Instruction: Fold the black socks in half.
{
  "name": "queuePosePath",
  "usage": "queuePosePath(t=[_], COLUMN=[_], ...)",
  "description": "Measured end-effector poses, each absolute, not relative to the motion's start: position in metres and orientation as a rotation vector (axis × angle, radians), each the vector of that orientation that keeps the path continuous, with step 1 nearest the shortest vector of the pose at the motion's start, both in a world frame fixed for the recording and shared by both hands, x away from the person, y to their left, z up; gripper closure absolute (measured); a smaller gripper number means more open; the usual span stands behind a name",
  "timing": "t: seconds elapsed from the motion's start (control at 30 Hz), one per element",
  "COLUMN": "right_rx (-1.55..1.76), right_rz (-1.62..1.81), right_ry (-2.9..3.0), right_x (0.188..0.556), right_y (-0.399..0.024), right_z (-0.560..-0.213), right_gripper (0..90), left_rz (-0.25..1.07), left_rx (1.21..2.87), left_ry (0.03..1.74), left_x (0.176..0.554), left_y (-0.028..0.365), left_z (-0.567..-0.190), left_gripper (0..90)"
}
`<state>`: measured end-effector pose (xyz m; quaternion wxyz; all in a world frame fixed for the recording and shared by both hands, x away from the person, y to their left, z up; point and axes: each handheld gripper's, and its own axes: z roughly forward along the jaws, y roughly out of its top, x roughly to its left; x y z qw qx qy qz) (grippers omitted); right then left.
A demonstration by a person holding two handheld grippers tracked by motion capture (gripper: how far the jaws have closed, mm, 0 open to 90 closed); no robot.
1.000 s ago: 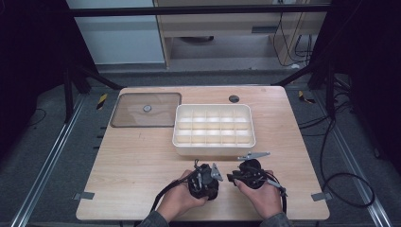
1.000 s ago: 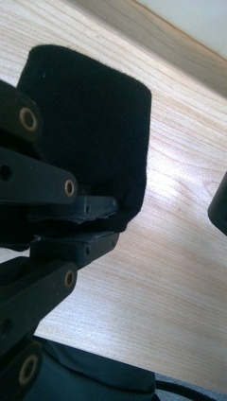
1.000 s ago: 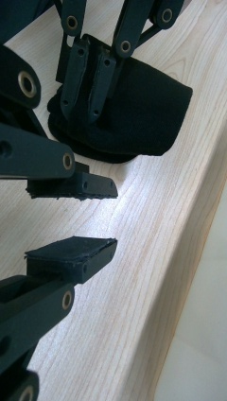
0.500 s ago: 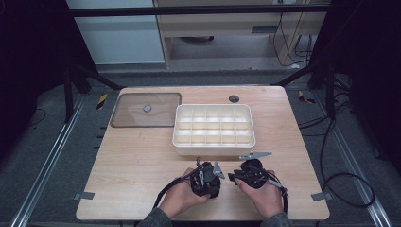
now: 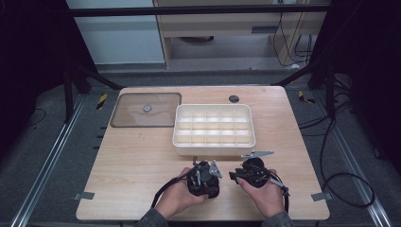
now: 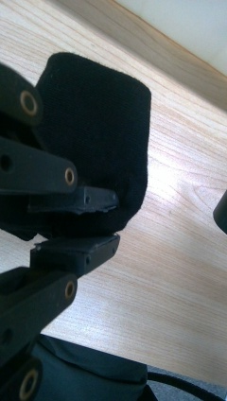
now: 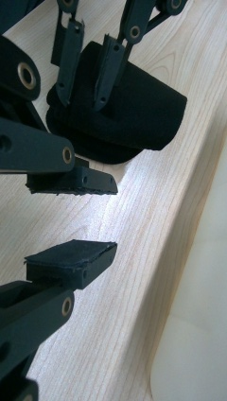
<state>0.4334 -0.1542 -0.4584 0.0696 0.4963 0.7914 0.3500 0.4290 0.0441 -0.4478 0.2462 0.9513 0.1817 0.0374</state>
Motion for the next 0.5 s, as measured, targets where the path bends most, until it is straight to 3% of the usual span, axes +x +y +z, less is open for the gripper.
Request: queuePosePath(t=[0.2,0.5], right_rx=[1.491,1.492], right_rz=[1.055,1.059], right_ry=[2.381,2.366], right_x=[0.433,0.434], right_y=[-0.153,-0.155], right_z=[-0.457,-0.453], right_gripper=[63.8,61.9], left_rz=[0.112,0.111], left_rx=[2.581,2.557], left_ry=[0.507,0.515], left_x=[0.424,0.422], left_y=[0.045,0.047], left_z=[-0.443,-0.432], left_gripper=[65.0,62.1])
